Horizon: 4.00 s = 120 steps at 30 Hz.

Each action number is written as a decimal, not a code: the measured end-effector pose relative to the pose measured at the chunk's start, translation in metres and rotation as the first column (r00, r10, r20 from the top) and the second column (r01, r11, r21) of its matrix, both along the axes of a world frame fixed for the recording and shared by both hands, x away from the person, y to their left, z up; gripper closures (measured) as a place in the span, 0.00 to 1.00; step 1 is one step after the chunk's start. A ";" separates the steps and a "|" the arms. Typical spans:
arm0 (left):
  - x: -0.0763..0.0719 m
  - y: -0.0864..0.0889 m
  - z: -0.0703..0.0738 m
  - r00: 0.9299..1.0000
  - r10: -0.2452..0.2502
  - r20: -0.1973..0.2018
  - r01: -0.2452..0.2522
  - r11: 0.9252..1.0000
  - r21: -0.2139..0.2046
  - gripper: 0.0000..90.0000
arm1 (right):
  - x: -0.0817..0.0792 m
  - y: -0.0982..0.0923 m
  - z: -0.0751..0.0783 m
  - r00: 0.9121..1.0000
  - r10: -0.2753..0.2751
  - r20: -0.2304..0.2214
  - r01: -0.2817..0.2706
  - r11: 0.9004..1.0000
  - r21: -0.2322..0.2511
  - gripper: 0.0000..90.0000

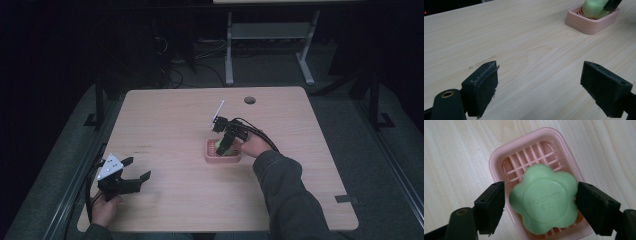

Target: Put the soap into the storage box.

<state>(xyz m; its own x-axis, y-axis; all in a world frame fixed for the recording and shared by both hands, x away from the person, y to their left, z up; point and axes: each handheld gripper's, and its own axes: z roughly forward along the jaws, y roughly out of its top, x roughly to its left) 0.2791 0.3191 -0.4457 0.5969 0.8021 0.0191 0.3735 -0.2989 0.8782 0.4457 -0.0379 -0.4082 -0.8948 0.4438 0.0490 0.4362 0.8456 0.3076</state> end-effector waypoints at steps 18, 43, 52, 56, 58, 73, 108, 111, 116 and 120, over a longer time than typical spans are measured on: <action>-0.001 0.001 0.000 1.000 0.004 -0.002 -0.004 1.000 0.000 0.16 | -0.010 -0.022 0.017 0.999 -0.032 -0.011 0.033 0.998 0.059 0.23; -0.002 0.001 0.000 1.000 -0.001 0.001 0.001 1.000 -0.001 0.16 | -0.020 -0.058 0.027 0.996 -0.084 -0.001 0.084 0.991 0.104 0.22; -0.001 0.001 0.000 1.000 -0.002 -0.001 0.002 1.000 0.006 0.16 | -0.024 -0.068 0.031 0.996 -0.092 0.006 0.091 0.991 0.100 0.22; -0.002 0.001 0.000 1.000 -0.001 0.001 0.001 1.000 0.004 0.16 | -0.026 -0.072 0.033 0.995 -0.097 0.009 0.095 0.990 0.104 0.23; -0.002 0.001 0.000 1.000 -0.002 0.000 0.002 1.000 0.006 0.16 | -0.027 -0.074 0.035 0.995 -0.101 0.012 0.100 0.989 0.106 0.23; -0.001 0.001 0.000 1.000 -0.002 -0.003 0.002 1.000 0.010 0.16 | -0.033 -0.086 0.037 0.994 -0.110 0.022 0.108 0.990 0.091 0.23; -0.001 0.000 -0.001 1.000 -0.001 -0.009 0.001 1.000 0.024 0.16 | -0.052 -0.129 0.021 0.987 -0.160 0.004 0.158 0.981 0.109 0.23; -0.001 0.000 -0.001 1.000 0.001 -0.009 0.000 1.000 0.022 0.16 | -0.055 -0.132 0.019 0.987 -0.163 -0.001 0.162 0.981 0.110 0.23; -0.002 0.000 -0.001 1.000 0.002 -0.009 -0.001 1.000 0.023 0.16 | -0.060 -0.138 0.015 0.986 -0.167 -0.001 0.166 0.980 0.107 0.23; -0.002 0.000 -0.001 1.000 0.001 -0.009 -0.001 1.000 0.024 0.16 | -0.063 -0.143 0.012 0.984 -0.177 -0.010 0.177 0.978 0.110 0.23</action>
<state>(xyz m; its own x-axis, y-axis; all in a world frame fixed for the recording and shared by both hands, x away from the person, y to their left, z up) 0.2775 0.3192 -0.4463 0.5964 0.8020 0.0327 0.3816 -0.3191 0.8675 0.3828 -0.1806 -0.3964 -0.8028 0.5867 0.1065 0.5758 0.7165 0.3938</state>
